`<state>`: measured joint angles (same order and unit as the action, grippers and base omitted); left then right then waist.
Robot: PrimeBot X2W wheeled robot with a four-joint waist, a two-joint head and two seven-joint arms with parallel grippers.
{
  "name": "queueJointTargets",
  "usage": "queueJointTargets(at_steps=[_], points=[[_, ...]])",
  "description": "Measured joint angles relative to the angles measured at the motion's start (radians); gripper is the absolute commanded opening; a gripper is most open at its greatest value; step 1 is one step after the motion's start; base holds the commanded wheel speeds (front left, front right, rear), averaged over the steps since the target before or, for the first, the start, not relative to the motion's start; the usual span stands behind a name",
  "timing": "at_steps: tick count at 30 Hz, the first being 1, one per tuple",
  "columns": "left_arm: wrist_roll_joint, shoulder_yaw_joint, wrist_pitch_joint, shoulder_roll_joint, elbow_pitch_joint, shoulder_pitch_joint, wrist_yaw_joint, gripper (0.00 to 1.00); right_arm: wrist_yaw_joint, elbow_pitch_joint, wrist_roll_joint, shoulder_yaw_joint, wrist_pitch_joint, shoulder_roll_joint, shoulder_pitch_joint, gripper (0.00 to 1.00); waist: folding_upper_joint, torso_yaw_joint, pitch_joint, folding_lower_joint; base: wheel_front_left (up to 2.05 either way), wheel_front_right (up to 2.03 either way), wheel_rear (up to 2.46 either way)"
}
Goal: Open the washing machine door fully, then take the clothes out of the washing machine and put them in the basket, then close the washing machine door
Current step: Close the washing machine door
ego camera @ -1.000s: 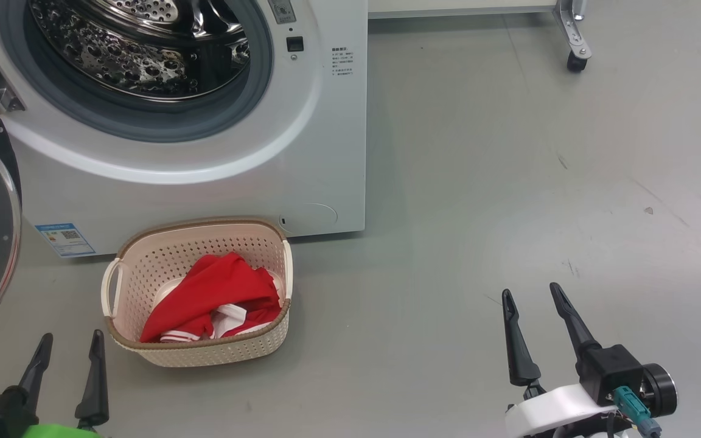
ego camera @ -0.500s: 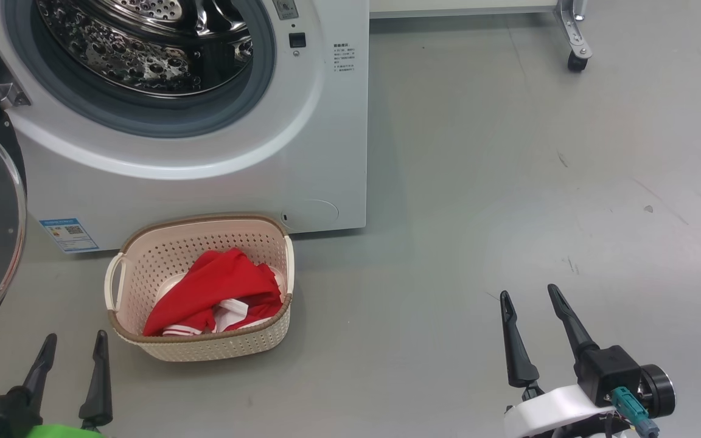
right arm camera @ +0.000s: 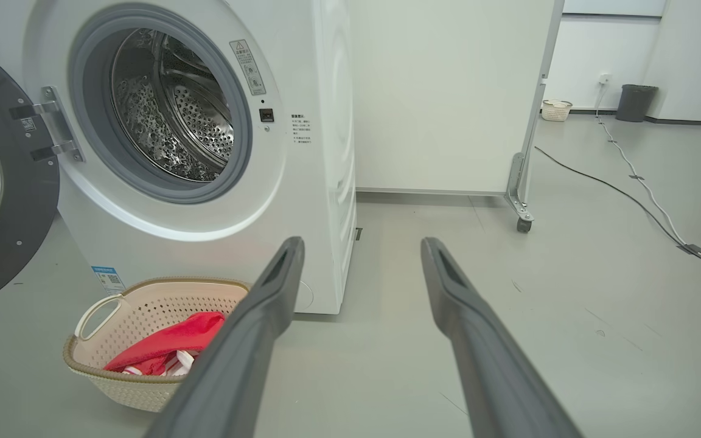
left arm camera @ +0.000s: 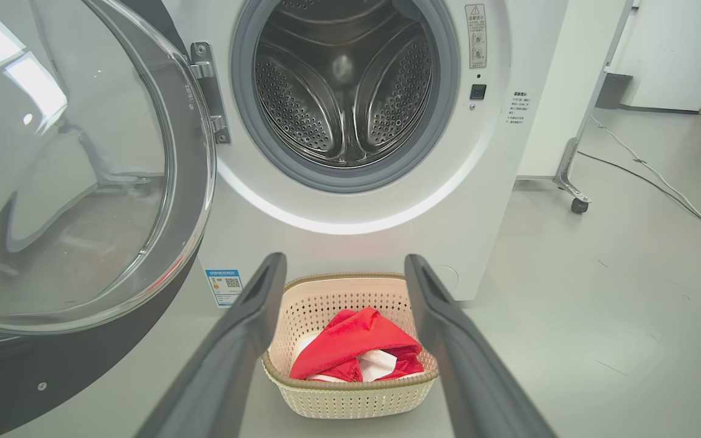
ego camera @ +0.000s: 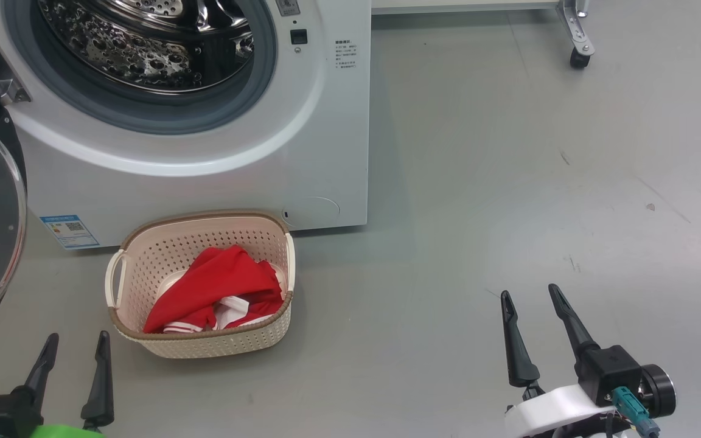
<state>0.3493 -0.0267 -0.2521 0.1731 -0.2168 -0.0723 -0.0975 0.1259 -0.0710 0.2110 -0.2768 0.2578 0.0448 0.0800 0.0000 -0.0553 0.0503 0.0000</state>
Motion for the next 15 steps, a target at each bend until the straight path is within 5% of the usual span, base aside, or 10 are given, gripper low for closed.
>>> queueJointTargets(at_steps=[15], points=[[-0.002, -0.008, 0.000, 0.000, 0.000, 0.000, -0.002, 1.00, 0.000, 0.001, 0.002, 0.000, 0.000, 0.000, 0.000, 1.00, 0.0000, 0.010, 0.010, 0.0000, 0.00, 0.00, 0.00]])
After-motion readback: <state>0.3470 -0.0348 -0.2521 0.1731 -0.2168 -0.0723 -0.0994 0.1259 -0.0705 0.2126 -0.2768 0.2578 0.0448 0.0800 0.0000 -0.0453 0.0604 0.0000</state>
